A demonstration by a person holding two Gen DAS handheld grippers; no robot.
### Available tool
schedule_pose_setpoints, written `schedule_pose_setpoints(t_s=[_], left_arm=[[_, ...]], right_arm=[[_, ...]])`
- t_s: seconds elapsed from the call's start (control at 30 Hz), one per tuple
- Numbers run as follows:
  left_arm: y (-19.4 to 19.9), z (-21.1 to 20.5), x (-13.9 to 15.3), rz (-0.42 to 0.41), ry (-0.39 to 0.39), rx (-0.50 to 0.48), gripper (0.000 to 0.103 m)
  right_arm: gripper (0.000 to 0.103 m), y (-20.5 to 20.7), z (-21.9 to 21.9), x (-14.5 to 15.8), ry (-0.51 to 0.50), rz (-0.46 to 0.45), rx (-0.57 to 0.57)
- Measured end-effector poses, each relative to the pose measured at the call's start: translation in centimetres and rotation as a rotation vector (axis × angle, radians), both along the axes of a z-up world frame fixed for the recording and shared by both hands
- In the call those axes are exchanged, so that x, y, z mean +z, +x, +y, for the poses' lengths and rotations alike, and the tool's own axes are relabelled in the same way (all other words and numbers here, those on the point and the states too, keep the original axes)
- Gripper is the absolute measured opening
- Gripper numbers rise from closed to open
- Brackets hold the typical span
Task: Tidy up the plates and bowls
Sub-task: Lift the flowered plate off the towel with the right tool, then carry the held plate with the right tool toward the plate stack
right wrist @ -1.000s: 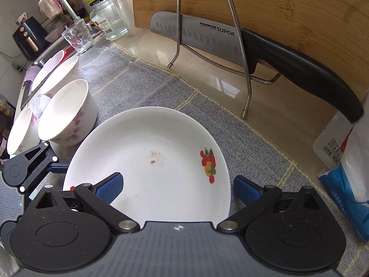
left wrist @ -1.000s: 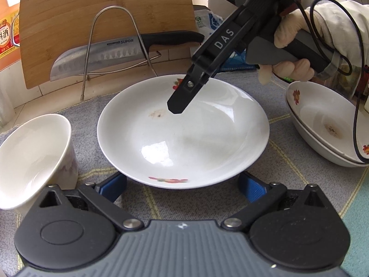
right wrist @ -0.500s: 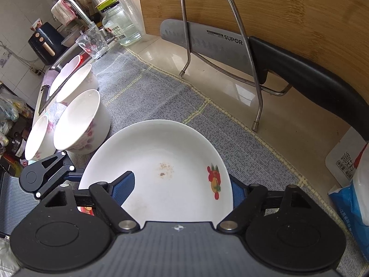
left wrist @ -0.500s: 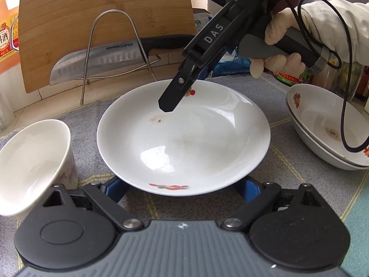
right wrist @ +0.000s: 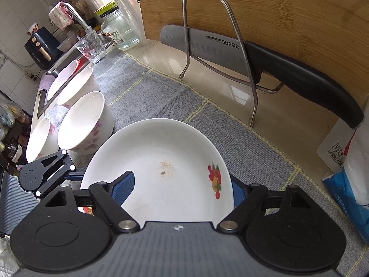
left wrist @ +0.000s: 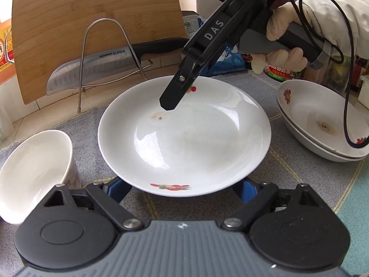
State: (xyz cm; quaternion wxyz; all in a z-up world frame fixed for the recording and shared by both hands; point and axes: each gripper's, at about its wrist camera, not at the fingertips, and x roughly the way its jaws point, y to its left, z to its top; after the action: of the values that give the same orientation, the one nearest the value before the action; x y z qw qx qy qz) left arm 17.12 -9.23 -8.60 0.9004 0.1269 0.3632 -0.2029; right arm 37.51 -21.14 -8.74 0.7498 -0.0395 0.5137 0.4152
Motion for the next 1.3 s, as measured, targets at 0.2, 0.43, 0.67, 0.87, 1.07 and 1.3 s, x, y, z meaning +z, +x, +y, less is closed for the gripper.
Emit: schedule_pose_setpoints(t_s=[0.2, 0.43, 0.67, 0.87, 1.07, 1.3], left_arm=[[-1.1, 0.1, 1.4, -0.001, -0.006, -0.031, 0.093], [-2.7, -0.3, 3.2, -0.008, -0.001, -0.09, 0.093], [-4.3, -1.1, 4.3, -0.017, -0.008, -0.168, 0.093], [-5.4, -2.4, 4.6, -0.017, -0.017, -0.241, 0.093], [-6.0, -4.2, 4.7, -0.007, -0.023, -0.324, 0.093], [-6.2, -6.5, 4.2, 0.011, -0.028, -0.408, 0.093]], right_arm=[[0.088, -1.7, -0.6, 1.2, 0.012, -0.013, -0.028], [0.088, -4.4, -1.8, 2.7, 0.021, -0.034, -0.074], [0.088, -7.9, -3.9, 3.9, 0.025, -0.059, -0.144], [0.088, -10.7, -6.1, 4.3, 0.017, -0.071, -0.215], [0.089, -13.3, -8.7, 4.4, 0.015, -0.075, -0.301], [0.089, -15.6, -11.7, 3.9, 0.009, -0.068, -0.395]])
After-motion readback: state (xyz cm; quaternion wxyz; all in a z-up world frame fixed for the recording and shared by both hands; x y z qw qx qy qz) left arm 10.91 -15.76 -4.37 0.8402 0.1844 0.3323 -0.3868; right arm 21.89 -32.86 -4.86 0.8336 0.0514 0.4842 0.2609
